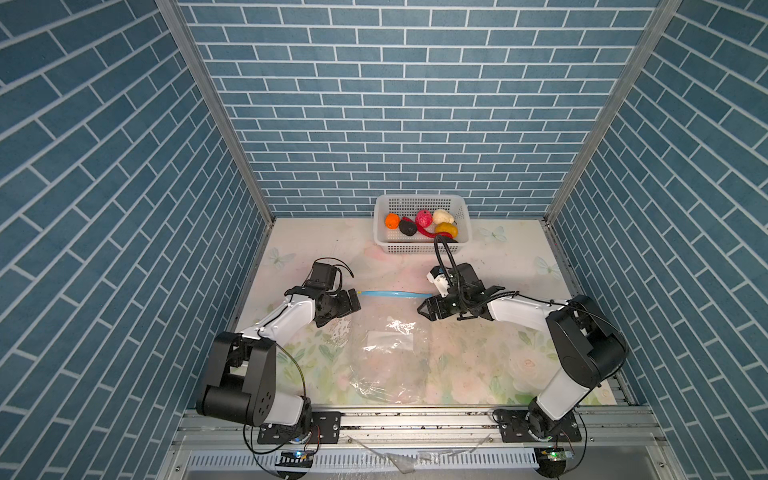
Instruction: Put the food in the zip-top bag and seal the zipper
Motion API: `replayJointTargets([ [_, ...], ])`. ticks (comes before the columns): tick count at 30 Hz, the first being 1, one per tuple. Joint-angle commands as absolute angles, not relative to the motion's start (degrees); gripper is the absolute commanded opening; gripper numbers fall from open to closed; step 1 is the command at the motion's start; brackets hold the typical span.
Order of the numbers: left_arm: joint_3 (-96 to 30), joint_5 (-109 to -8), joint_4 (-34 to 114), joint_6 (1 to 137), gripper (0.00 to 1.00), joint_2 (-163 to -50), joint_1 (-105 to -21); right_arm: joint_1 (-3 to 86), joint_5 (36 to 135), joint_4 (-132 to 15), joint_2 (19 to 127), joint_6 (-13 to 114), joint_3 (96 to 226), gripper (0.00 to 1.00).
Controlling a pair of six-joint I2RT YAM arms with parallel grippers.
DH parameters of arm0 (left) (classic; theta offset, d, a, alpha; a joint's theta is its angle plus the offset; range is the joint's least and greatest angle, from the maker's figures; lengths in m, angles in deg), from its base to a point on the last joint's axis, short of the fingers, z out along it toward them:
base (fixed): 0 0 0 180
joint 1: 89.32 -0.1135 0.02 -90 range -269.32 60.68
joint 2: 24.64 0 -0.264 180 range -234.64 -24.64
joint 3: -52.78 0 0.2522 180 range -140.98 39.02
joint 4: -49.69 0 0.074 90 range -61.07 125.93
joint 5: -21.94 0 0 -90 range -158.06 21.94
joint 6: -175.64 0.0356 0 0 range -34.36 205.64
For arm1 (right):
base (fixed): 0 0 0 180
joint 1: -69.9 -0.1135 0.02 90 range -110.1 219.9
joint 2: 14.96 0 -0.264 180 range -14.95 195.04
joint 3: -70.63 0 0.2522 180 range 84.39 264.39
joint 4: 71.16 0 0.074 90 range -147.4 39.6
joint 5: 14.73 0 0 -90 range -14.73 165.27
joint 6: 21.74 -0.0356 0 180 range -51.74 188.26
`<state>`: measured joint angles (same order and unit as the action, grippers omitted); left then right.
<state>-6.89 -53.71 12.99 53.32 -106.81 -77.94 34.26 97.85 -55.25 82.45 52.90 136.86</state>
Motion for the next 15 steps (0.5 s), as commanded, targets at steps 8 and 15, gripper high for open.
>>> replayJointTargets([
  [8,-4.4,-40.8,21.5,52.2,0.89,-114.1,-77.9,33.5,98.7,-47.9,86.6,57.3,141.5,0.79],
  [15,-7.1,-36.7,25.6,50.8,0.85,-117.9,-76.4,31.2,100.4,-47.9,87.1,56.8,141.1,0.78],
])
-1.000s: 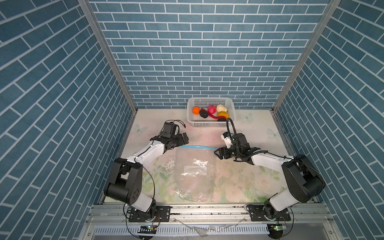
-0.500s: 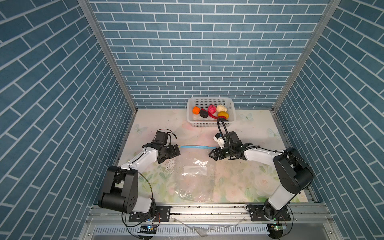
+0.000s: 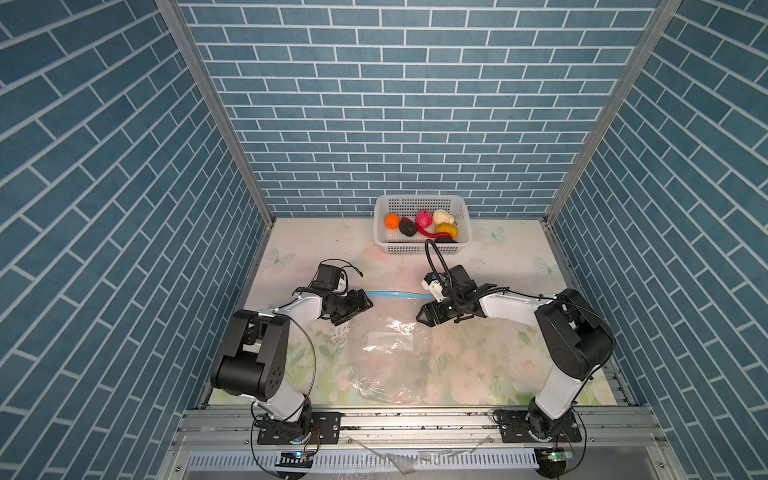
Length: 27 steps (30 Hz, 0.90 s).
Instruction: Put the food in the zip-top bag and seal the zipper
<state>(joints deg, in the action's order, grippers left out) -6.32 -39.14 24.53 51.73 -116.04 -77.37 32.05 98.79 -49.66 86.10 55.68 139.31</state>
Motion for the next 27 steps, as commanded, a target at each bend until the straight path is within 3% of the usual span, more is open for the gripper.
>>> replayJointTargets([
  [1,-7.8,-36.6,25.7,50.8,0.84,-118.4,-76.0,31.0,100.7,-47.8,87.1,56.5,141.2,0.78],
  [27,-23.8,-37.6,26.8,50.0,0.83,-130.7,-72.9,24.3,99.3,-51.2,83.8,50.1,135.0,0.82],
])
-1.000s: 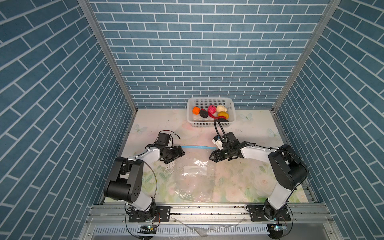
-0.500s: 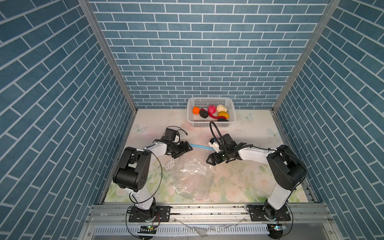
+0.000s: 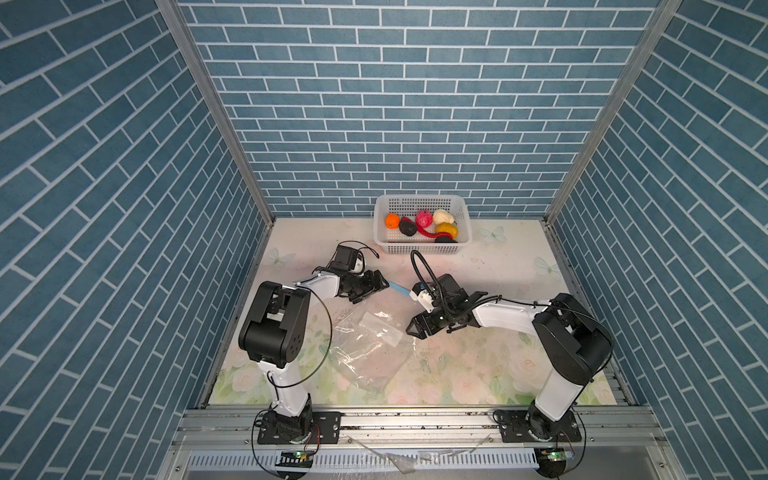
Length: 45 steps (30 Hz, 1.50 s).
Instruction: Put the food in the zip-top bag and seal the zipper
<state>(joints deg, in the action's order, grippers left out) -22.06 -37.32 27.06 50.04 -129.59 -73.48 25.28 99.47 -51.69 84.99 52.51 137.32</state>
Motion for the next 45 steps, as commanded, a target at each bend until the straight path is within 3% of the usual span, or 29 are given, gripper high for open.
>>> replayJointTargets([
  [1,-24.2,-37.7,26.6,49.8,0.83,-130.9,-72.9,24.1,99.3,-51.6,83.8,49.6,134.8,0.82],
  [11,-25.4,-43.1,20.9,52.8,0.86,-126.7,-73.1,23.5,98.0,-48.8,80.7,49.4,133.4,0.87],
  [14,-25.8,-47.6,16.5,55.7,0.90,-122.3,-73.1,23.8,96.7,-46.1,78.1,51.3,134.0,0.90],
  [16,-23.5,-48.2,17.2,55.9,0.95,-118.5,-72.7,25.3,101.3,-47.1,76.4,52.1,133.8,0.94],
  [18,-20.6,-48.7,19.5,55.4,0.99,-115.3,-71.4,26.6,102.3,-48.7,75.6,52.2,133.4,0.94],
  [27,-14.8,-54.9,12.8,54.7,0.99,-104.4,-68.9,28.4,103.4,-43.9,73.1,56.5,137.1,0.92],
  [33,-13.2,-54.5,4.4,52.9,0.99,-97.9,-68.5,31.5,105.5,-42.0,75.7,58.4,142.0,0.88],
  [37,-11.3,-53.8,-1.2,51.1,0.99,-93.3,-68.3,32.2,101.8,-41.6,79.3,62.6,145.9,0.87],
  [45,-10.3,-62.5,-18.5,49.1,0.99,-83.9,-69.9,32.8,100.8,-38.5,88.1,66.1,154.8,0.93],
])
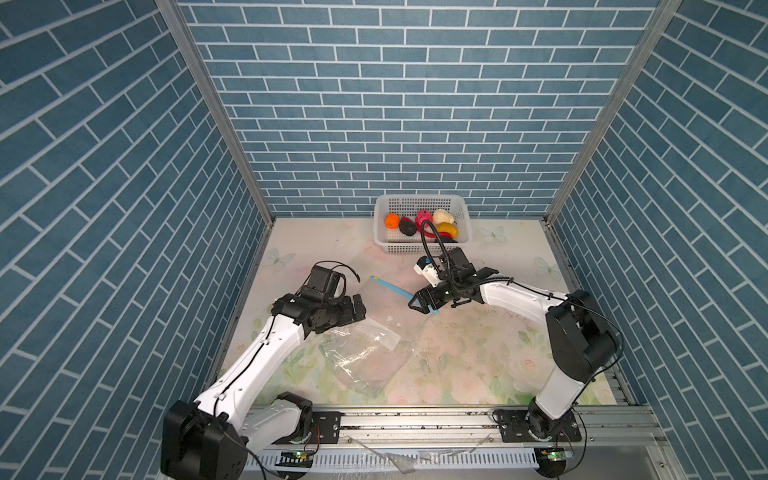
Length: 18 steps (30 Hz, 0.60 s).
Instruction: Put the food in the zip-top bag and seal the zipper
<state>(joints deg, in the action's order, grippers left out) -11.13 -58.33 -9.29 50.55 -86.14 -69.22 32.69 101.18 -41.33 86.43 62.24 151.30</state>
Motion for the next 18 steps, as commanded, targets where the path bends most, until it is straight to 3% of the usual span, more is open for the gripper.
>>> replayJointTargets([
  [1,-9.8,-62.2,-19.8,48.6,0.99,-83.3,-70.5,32.8,101.2,-38.7,88.7,66.3,155.3,0.94],
  [9,-6.5,-59.3,-27.1,44.4,0.99,-79.0,-72.8,33.7,98.5,-38.9,93.1,68.2,158.2,0.96],
  [18,4.9,-50.1,-14.5,39.1,0.99,-78.8,-74.1,34.3,100.7,-39.2,98.0,68.8,162.2,0.93],
])
